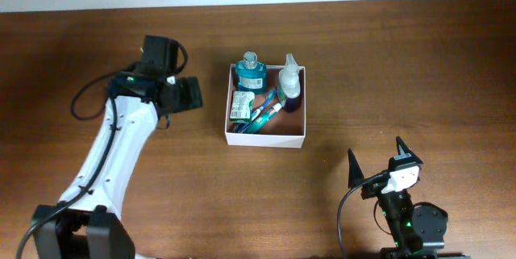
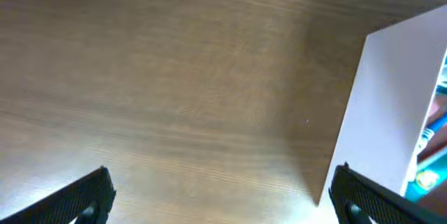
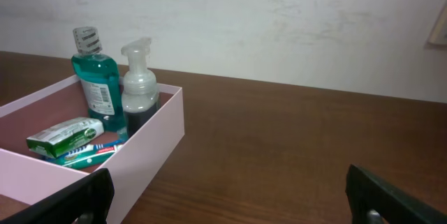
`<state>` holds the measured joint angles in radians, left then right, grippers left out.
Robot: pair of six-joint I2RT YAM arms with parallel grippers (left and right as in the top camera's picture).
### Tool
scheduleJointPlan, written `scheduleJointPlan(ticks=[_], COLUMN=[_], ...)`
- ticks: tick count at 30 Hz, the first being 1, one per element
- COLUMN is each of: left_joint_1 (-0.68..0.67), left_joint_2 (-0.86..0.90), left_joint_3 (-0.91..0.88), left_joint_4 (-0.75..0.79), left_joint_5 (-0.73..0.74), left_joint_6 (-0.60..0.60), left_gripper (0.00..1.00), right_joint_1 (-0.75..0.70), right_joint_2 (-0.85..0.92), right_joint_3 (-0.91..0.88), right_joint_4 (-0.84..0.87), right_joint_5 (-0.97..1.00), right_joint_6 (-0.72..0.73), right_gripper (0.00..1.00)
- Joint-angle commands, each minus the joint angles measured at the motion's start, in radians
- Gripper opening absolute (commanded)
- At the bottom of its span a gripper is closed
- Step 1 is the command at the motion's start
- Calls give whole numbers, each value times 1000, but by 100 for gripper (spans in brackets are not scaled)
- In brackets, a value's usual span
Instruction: Pack container
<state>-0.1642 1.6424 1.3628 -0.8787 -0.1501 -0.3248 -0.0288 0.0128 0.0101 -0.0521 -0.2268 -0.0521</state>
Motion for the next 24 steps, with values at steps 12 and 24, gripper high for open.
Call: scheduleJointPlan(ticks=[12, 24], left_joint_1=[-41, -40], left_joint_2=[-275, -629], left_joint_3=[-640, -1105], left_joint_4=[629, 1110], left_joint_5=[57, 56], left_joint_6=[3, 3], left_gripper=[99, 99], right_joint_1=[10, 10], right_joint_2=[-9, -9], right_joint_3=[-5, -5], right_joint_4=[-5, -5], right_joint_5=[5, 5], right_joint_6=[9, 9], right_gripper=[99, 98])
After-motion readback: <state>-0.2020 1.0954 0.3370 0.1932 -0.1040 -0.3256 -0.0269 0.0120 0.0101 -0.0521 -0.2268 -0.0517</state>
